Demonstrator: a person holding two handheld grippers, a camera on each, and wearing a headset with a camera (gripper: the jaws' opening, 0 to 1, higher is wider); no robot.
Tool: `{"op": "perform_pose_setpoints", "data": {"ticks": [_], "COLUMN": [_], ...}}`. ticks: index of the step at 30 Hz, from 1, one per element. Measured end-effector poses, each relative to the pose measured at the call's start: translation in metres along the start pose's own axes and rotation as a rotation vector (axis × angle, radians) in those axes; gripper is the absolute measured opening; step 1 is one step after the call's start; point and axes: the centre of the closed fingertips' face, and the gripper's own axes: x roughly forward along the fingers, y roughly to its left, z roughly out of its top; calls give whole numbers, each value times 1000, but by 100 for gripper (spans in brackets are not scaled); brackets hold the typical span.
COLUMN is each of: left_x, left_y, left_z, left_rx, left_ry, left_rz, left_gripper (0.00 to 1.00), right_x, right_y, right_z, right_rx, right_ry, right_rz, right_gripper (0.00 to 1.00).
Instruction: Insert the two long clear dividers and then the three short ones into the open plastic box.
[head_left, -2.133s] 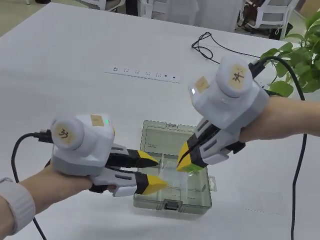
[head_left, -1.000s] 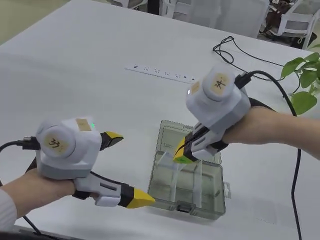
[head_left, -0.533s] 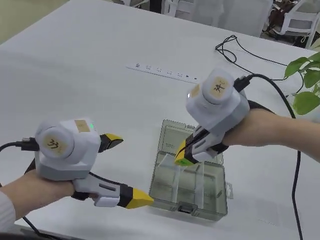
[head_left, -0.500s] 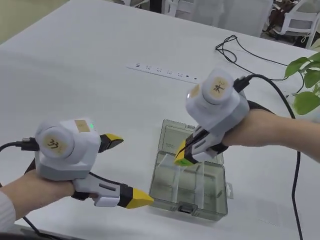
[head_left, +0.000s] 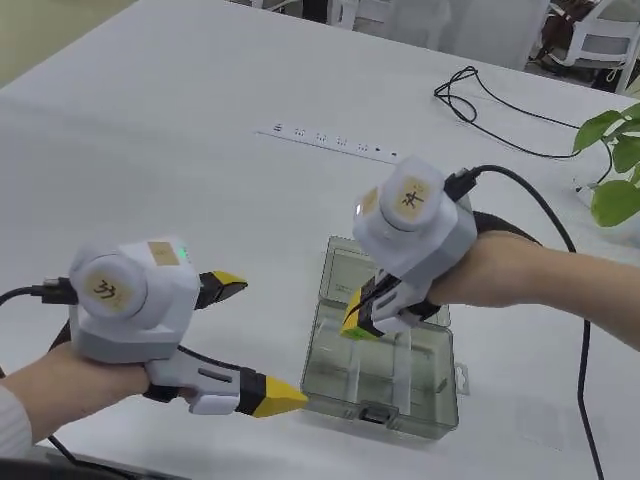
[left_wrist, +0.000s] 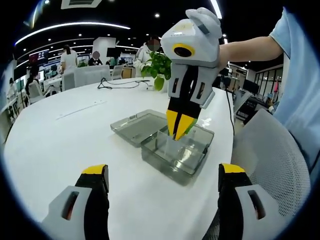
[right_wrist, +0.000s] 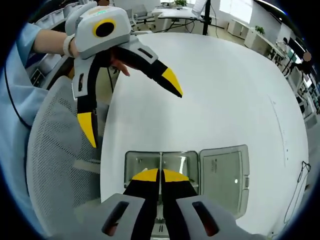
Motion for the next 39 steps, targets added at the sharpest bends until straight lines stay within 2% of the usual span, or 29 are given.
{"op": "perform_pose_setpoints", "data": {"ticks": [9, 21, 30, 39], "left_x": [-1, -1, 0, 0], "left_y": [-1, 0, -1, -3], "left_z": [-1, -1, 1, 4], "left_rx": [-5, -4, 2, 15], "left_ry": [0, 4, 6, 11], "left_rz": [0, -4, -9, -14], "left_gripper": [92, 91, 90, 90], "right_x": [10, 28, 29, 28], "right_y": [-2, -3, -3, -2], "right_z": [-4, -10, -11, -11], "right_rx": [5, 0, -4, -22], "right_ry": [12, 59, 68, 52], "right_rz": [-2, -16, -19, -12], "right_gripper": [2, 2, 2, 3]}}
